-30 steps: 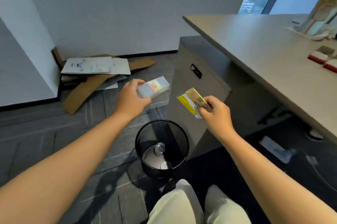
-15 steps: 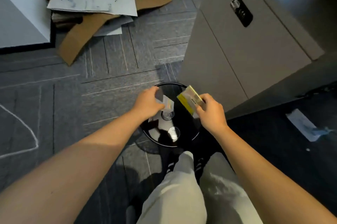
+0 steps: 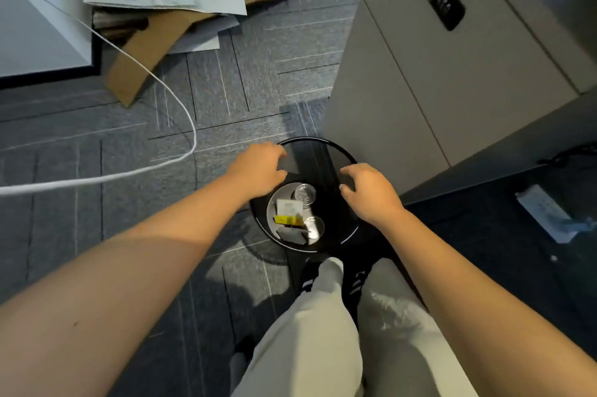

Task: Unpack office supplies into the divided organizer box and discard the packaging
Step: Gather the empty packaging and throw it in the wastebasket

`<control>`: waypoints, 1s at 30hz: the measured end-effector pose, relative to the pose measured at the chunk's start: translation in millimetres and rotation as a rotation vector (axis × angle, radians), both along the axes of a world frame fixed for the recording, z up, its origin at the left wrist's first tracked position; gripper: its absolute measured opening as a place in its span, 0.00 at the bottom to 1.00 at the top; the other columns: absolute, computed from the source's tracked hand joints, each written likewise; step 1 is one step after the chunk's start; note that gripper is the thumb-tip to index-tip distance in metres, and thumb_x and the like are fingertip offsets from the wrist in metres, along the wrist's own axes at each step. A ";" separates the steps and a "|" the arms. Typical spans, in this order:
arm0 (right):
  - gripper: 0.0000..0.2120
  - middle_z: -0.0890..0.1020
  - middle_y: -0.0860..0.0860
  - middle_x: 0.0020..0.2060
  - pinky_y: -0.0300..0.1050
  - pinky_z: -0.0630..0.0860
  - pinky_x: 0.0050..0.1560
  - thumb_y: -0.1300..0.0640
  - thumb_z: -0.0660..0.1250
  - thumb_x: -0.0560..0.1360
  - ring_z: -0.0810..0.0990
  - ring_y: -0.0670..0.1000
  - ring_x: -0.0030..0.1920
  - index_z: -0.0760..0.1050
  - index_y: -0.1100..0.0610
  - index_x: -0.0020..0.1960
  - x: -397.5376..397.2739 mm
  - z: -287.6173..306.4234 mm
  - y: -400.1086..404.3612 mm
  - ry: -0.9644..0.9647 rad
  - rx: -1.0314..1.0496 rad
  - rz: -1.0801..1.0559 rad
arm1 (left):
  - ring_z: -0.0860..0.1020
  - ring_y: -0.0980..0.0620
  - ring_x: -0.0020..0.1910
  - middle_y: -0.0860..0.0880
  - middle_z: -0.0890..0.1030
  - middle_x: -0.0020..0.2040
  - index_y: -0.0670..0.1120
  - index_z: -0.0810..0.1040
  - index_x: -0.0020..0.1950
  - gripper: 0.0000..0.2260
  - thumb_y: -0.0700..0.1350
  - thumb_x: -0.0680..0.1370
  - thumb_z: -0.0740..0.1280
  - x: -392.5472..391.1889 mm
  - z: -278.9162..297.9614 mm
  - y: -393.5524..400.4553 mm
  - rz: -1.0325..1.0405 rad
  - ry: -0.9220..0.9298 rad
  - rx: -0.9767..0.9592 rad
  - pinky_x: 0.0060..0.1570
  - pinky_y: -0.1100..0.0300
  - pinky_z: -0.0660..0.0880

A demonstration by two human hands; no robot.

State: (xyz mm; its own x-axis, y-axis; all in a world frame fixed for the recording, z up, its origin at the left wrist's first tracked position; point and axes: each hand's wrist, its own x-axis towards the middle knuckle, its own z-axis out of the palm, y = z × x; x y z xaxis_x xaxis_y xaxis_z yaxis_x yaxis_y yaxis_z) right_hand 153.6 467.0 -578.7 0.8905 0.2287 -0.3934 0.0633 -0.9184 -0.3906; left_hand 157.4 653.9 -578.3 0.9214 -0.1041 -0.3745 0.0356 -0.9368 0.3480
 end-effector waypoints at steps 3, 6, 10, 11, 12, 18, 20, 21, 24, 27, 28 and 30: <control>0.18 0.70 0.58 0.65 0.51 0.68 0.62 0.58 0.59 0.76 0.68 0.58 0.64 0.67 0.60 0.65 -4.9 36.1 -1.9 -0.075 -0.031 0.030 | 0.71 0.40 0.61 0.38 0.74 0.61 0.40 0.71 0.62 0.17 0.44 0.75 0.63 -1.8 35.2 -3.4 -0.073 -0.088 0.055 0.59 0.51 0.69; 0.17 0.70 0.59 0.64 0.52 0.68 0.62 0.58 0.58 0.76 0.68 0.59 0.64 0.68 0.62 0.64 -14.8 85.3 -6.5 -0.161 -0.061 0.040 | 0.71 0.41 0.61 0.39 0.74 0.61 0.40 0.71 0.61 0.16 0.45 0.75 0.62 -7.9 82.1 -8.4 -0.130 -0.183 0.095 0.58 0.49 0.70; 0.18 0.68 0.56 0.67 0.50 0.67 0.64 0.59 0.57 0.77 0.66 0.56 0.66 0.65 0.59 0.66 -36.1 163.8 -18.8 -0.323 -0.047 0.036 | 0.70 0.42 0.62 0.42 0.73 0.63 0.41 0.70 0.63 0.17 0.45 0.76 0.60 -20.9 156.5 -19.1 -0.196 -0.346 0.121 0.59 0.50 0.70; 0.18 0.68 0.55 0.67 0.50 0.67 0.63 0.59 0.57 0.77 0.66 0.55 0.66 0.65 0.58 0.66 -42.8 183.5 -23.1 -0.372 -0.041 0.033 | 0.70 0.43 0.63 0.42 0.73 0.63 0.42 0.70 0.64 0.17 0.46 0.77 0.60 -24.5 175.7 -23.0 -0.212 -0.397 0.123 0.60 0.49 0.69; 0.18 0.68 0.55 0.67 0.49 0.67 0.63 0.59 0.57 0.76 0.66 0.55 0.66 0.66 0.58 0.66 -50.0 202.4 -27.7 -0.420 -0.038 0.024 | 0.70 0.43 0.63 0.42 0.73 0.63 0.42 0.70 0.64 0.17 0.47 0.77 0.60 -28.0 193.8 -27.4 -0.228 -0.444 0.122 0.61 0.49 0.69; 0.16 0.71 0.54 0.64 0.47 0.68 0.61 0.56 0.58 0.76 0.69 0.54 0.62 0.69 0.57 0.63 -97.5 289.9 -80.1 -0.688 -0.080 -0.082 | 0.69 0.46 0.64 0.45 0.72 0.65 0.44 0.69 0.64 0.17 0.47 0.77 0.60 -48.5 280.3 -74.2 -0.337 -0.661 0.062 0.63 0.51 0.67; 0.16 0.71 0.53 0.64 0.45 0.68 0.61 0.55 0.59 0.76 0.70 0.54 0.62 0.69 0.56 0.63 -112.3 305.8 -106.3 -0.727 -0.107 -0.167 | 0.69 0.46 0.64 0.45 0.72 0.65 0.44 0.69 0.64 0.17 0.47 0.77 0.61 -53.4 298.1 -99.3 -0.377 -0.708 0.027 0.63 0.53 0.67; 0.16 0.71 0.52 0.65 0.45 0.68 0.61 0.54 0.59 0.76 0.70 0.53 0.63 0.70 0.56 0.63 -118.1 310.3 -120.7 -0.737 -0.122 -0.212 | 0.69 0.46 0.64 0.45 0.72 0.65 0.44 0.69 0.64 0.17 0.47 0.77 0.61 -54.8 304.8 -113.4 -0.399 -0.726 0.016 0.62 0.53 0.67; 0.16 0.71 0.53 0.65 0.46 0.68 0.62 0.54 0.59 0.76 0.70 0.53 0.63 0.70 0.56 0.63 -131.3 314.8 -166.3 -0.736 -0.150 -0.337 | 0.70 0.46 0.63 0.45 0.73 0.64 0.44 0.70 0.64 0.17 0.47 0.76 0.61 -55.7 315.1 -158.9 -0.468 -0.746 -0.014 0.59 0.54 0.68; 0.16 0.71 0.53 0.65 0.47 0.69 0.59 0.55 0.60 0.75 0.70 0.54 0.63 0.70 0.56 0.62 -137.1 312.1 -211.2 -0.717 -0.164 -0.443 | 0.70 0.46 0.63 0.45 0.72 0.66 0.44 0.69 0.65 0.18 0.47 0.77 0.60 -53.0 312.4 -205.8 -0.543 -0.713 -0.061 0.60 0.53 0.68; 0.16 0.71 0.54 0.65 0.47 0.69 0.59 0.56 0.60 0.75 0.70 0.54 0.63 0.71 0.56 0.62 -136.9 310.4 -225.1 -0.708 -0.168 -0.476 | 0.69 0.46 0.64 0.45 0.71 0.66 0.44 0.68 0.66 0.18 0.47 0.77 0.60 -50.5 309.8 -221.6 -0.564 -0.707 -0.073 0.61 0.53 0.68; 0.16 0.71 0.55 0.65 0.48 0.69 0.59 0.56 0.61 0.75 0.70 0.55 0.63 0.70 0.57 0.62 -132.7 306.3 -249.7 -0.680 -0.170 -0.530 | 0.70 0.47 0.64 0.45 0.71 0.66 0.44 0.69 0.65 0.18 0.47 0.77 0.61 -43.3 303.3 -251.0 -0.597 -0.699 -0.105 0.62 0.54 0.68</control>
